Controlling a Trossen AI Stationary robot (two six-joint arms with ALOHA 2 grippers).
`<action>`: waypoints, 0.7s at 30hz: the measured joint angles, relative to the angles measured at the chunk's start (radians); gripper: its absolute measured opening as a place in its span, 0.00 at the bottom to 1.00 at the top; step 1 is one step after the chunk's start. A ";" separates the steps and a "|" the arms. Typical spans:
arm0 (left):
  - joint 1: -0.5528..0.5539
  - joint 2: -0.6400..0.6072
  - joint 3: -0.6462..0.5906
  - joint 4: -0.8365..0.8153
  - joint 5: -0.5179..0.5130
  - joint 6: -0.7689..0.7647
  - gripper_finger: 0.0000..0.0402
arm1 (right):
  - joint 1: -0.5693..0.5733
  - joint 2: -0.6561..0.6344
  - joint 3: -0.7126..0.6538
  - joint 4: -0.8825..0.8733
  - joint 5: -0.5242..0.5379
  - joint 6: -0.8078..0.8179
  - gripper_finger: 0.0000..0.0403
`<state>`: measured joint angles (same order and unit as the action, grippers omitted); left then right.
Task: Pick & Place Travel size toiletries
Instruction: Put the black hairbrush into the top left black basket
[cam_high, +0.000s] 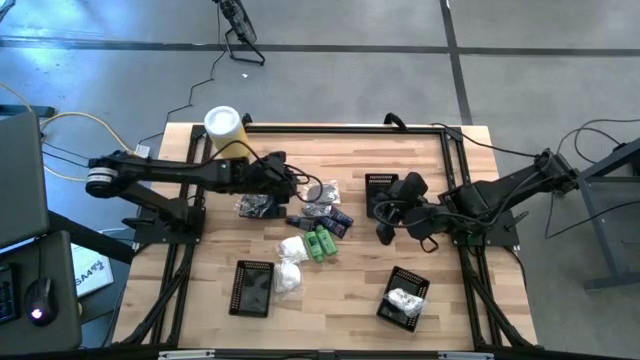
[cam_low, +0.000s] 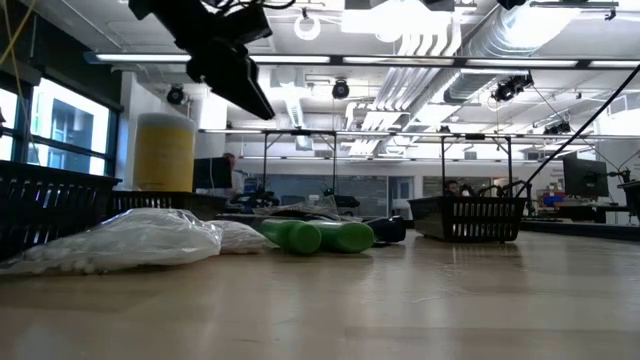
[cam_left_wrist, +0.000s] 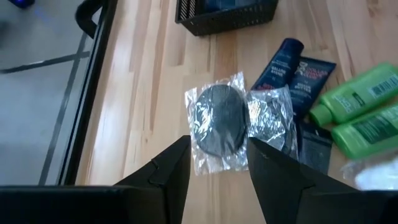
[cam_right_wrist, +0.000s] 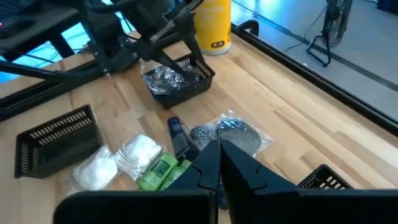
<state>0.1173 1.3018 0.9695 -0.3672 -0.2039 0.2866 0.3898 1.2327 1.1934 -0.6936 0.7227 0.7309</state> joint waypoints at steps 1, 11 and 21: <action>0.000 0.009 0.000 0.013 0.000 -0.002 0.38 | 0.000 0.000 0.000 0.001 0.000 0.000 0.01; 0.001 0.040 0.000 0.021 -0.037 0.076 0.38 | 0.000 -0.005 0.000 -0.006 0.001 -0.002 0.01; 0.076 0.106 -0.001 0.079 -0.031 0.174 0.38 | 0.000 -0.008 0.000 -0.006 0.060 0.000 0.01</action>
<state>0.1930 1.4075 0.9687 -0.2881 -0.2348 0.4603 0.3897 1.2243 1.1934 -0.6996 0.7823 0.7314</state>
